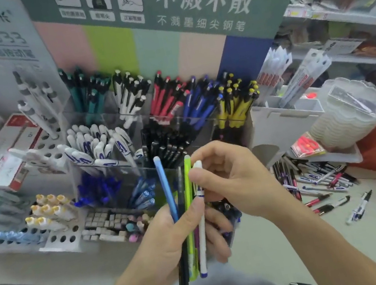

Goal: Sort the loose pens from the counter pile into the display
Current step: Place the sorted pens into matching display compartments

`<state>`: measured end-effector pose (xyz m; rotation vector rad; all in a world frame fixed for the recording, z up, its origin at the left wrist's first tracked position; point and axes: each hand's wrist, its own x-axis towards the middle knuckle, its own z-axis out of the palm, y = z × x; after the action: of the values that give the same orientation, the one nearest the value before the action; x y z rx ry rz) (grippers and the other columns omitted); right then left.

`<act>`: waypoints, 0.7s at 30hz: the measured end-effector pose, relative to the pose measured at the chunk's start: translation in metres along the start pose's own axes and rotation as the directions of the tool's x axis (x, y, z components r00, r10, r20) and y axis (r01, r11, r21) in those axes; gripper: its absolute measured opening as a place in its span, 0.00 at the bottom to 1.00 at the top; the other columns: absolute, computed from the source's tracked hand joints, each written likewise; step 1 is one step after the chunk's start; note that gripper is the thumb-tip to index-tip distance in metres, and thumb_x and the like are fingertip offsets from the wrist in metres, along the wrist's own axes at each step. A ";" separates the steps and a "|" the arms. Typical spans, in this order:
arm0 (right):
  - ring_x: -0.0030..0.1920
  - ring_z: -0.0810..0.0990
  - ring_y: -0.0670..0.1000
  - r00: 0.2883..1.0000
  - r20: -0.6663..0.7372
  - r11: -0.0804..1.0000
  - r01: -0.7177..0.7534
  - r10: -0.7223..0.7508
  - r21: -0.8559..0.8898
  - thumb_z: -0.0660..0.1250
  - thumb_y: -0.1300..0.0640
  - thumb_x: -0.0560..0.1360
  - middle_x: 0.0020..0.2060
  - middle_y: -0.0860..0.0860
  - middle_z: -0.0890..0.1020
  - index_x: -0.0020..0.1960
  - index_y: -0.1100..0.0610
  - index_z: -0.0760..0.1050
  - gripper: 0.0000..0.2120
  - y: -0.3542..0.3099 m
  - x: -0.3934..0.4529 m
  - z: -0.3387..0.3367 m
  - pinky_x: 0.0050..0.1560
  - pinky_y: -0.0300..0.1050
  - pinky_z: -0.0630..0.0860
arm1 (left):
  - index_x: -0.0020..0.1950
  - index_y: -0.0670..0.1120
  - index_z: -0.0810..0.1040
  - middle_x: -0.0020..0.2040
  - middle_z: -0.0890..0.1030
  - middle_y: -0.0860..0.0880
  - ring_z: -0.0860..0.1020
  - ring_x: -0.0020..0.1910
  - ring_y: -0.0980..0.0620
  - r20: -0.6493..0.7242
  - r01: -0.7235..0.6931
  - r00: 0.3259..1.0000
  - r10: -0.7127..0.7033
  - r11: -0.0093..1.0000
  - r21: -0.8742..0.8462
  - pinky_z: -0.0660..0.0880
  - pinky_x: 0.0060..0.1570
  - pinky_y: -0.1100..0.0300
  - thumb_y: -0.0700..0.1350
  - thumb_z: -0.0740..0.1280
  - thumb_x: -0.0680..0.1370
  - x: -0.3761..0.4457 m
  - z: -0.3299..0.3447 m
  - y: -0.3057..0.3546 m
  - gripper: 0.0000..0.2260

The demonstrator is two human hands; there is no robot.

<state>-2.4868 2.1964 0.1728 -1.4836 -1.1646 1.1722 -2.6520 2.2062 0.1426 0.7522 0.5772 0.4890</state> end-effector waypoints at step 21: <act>0.33 0.82 0.50 0.943 -0.326 0.997 0.073 -0.062 0.020 0.78 0.61 0.71 0.38 0.51 0.85 0.50 0.53 0.79 0.11 0.017 -0.025 -0.009 0.36 0.42 0.78 | 0.53 0.39 0.81 0.43 0.83 0.36 0.79 0.26 0.42 -0.022 0.086 0.996 -0.084 0.992 0.097 0.75 0.25 0.57 0.52 0.71 0.77 -0.003 -0.012 -0.027 0.16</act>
<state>-2.4788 2.1687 0.1615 -1.5321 -0.9571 0.8541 -2.6559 2.1932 0.1165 0.8138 0.6504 0.3912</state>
